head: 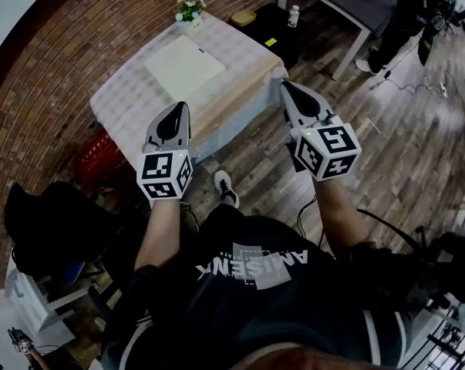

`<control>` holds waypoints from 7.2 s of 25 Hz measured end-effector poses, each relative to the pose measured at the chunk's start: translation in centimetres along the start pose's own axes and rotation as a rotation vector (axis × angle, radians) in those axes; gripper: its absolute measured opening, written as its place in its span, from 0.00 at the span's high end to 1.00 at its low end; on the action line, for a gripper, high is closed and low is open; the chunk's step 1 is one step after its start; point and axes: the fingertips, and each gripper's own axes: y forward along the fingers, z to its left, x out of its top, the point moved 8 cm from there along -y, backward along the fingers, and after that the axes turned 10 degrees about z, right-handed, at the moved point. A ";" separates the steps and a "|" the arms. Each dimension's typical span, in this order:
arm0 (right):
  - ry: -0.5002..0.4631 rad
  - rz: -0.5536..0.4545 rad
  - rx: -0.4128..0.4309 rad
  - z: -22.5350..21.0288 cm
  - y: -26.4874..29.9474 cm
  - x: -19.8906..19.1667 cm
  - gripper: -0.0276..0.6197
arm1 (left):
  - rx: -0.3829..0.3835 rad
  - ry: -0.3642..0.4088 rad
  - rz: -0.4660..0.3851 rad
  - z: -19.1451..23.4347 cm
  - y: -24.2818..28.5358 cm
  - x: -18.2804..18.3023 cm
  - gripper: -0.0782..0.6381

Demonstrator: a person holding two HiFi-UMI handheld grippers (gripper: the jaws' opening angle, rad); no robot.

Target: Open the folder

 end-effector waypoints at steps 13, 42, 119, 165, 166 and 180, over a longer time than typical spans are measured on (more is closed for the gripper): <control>-0.029 0.055 -0.016 -2.7 11.5 3.4 0.89 | -0.023 -0.021 -0.011 7.9 10.0 1.7 0.87; -0.019 0.150 0.117 -6.5 35.3 6.7 0.89 | -0.011 -0.001 0.086 20.5 24.7 0.5 0.87; -0.022 0.938 0.837 -12.6 65.7 -15.8 0.71 | 0.116 0.439 0.835 4.3 44.6 -15.5 0.54; 0.040 1.016 0.755 -12.6 65.6 -15.8 0.68 | 0.403 0.280 0.429 9.5 36.2 -6.1 0.87; 0.037 1.017 0.748 -12.6 65.5 -15.8 0.68 | 0.422 0.273 0.420 9.7 35.4 -5.9 0.87; 0.000 1.007 0.644 -11.9 64.8 -15.5 0.68 | 0.657 0.145 0.371 13.5 26.1 -5.1 0.87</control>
